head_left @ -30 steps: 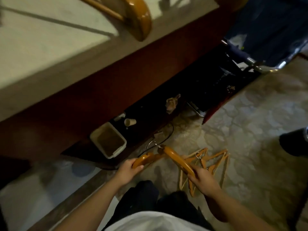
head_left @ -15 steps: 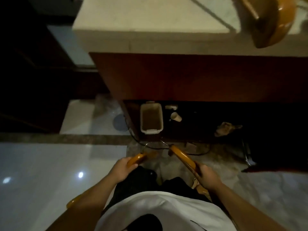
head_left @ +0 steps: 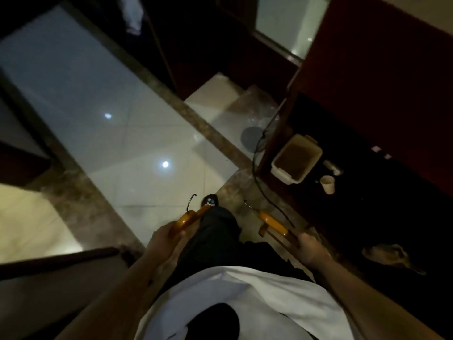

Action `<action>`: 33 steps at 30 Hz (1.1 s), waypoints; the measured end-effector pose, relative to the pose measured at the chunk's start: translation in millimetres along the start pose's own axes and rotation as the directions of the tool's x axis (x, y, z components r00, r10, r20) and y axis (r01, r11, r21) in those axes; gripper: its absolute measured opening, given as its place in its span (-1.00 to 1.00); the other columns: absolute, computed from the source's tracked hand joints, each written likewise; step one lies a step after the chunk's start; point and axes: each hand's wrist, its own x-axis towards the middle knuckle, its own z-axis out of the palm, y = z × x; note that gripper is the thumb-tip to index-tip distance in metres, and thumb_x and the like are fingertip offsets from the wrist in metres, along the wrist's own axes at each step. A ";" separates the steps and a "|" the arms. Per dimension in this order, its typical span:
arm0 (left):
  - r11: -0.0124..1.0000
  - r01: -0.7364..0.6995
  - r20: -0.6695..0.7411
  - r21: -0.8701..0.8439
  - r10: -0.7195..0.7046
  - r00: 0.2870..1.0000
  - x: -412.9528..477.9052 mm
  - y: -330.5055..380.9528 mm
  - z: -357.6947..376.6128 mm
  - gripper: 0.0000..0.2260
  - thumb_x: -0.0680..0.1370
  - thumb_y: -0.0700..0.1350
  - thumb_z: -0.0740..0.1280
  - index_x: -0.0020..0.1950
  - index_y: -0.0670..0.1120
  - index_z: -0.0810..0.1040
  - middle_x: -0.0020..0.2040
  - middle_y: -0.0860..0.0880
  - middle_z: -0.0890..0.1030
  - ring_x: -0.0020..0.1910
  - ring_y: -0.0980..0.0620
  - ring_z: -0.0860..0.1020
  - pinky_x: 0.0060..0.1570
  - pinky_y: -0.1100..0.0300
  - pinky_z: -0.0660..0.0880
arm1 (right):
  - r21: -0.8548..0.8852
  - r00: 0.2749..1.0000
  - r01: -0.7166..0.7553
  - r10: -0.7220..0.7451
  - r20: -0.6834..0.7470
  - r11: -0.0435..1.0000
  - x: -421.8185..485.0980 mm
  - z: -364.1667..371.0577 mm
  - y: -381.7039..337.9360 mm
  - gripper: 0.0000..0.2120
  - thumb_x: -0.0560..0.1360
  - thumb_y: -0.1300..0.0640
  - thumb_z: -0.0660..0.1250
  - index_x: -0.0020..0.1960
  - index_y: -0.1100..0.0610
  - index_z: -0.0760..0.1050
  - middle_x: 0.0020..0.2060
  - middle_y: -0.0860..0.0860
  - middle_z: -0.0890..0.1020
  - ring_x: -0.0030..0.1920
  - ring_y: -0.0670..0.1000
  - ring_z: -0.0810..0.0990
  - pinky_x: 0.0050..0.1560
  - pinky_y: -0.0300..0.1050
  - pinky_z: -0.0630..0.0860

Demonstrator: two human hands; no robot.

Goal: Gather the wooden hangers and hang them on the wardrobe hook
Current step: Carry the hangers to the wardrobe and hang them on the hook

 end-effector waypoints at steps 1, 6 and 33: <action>0.999 0.035 -0.023 -0.023 -0.035 0.999 -7.2 -11.0 1.1 -0.81 0.58 -0.08 0.23 0.16 -0.08 0.50 -0.11 0.00 0.56 -0.08 0.06 0.51 -0.05 0.25 0.41 | -0.036 1.000 0.012 -0.011 0.020 0.999 3.4 -0.3 -6.3 -0.62 0.48 -0.09 0.20 0.24 0.03 0.44 0.09 0.12 0.62 0.12 0.18 0.58 0.09 0.02 0.54; 0.960 0.166 -0.048 -0.226 -0.181 0.982 -33.8 -66.5 2.0 -0.79 0.58 -0.11 0.23 0.18 -0.13 0.48 0.00 -0.07 0.56 -0.02 0.00 0.51 0.01 0.17 0.39 | -0.159 0.994 0.085 -0.073 0.078 0.984 5.4 -7.0 -61.3 -0.67 0.51 0.01 0.19 0.26 0.02 0.40 0.13 0.13 0.58 0.15 0.21 0.56 0.11 0.03 0.49; 0.693 0.392 -0.023 -0.604 -0.508 0.861 -15.3 -231.9 -131.7 -0.76 0.54 -0.13 0.30 0.20 -0.12 0.49 -0.04 -0.06 0.57 -0.05 -0.01 0.55 0.00 0.13 0.48 | -0.386 0.822 0.569 -0.513 0.246 0.727 68.9 -5.4 -472.4 -0.69 0.57 0.11 0.18 0.30 0.01 0.37 0.05 0.08 0.59 0.00 0.08 0.58 0.05 0.01 0.56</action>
